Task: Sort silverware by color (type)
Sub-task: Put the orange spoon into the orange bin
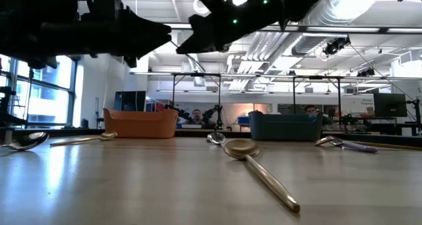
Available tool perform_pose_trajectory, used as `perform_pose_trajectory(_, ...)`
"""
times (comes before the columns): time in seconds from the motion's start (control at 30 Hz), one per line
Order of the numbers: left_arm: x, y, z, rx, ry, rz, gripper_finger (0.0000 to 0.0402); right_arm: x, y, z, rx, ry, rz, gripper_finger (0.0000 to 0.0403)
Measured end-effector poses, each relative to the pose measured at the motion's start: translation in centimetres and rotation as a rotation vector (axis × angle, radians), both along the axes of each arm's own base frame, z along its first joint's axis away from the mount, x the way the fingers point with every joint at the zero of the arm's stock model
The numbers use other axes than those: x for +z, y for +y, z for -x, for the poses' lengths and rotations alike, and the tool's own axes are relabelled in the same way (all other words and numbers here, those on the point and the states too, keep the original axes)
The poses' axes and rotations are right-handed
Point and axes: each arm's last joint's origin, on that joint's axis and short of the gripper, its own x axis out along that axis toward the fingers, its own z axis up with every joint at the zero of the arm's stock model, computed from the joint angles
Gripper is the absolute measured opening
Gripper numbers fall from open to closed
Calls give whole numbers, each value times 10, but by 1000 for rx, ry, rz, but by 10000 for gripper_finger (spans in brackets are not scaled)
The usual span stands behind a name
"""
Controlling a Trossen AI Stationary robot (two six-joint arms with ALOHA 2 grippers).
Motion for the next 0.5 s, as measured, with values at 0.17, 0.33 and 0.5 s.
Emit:
perform_pose_trajectory(0.17,1,5,-1,174,4,16,127,-15,6,-12,-35,-68,55,7)
perform_pose_trajectory(0.33,-1,6,2,222,14,9,127,-14,13,-13,-70,-96,91,7)
perform_pose_trajectory(0.5,-5,6,8,178,22,8,131,-12,15,-13,-115,-113,121,7)
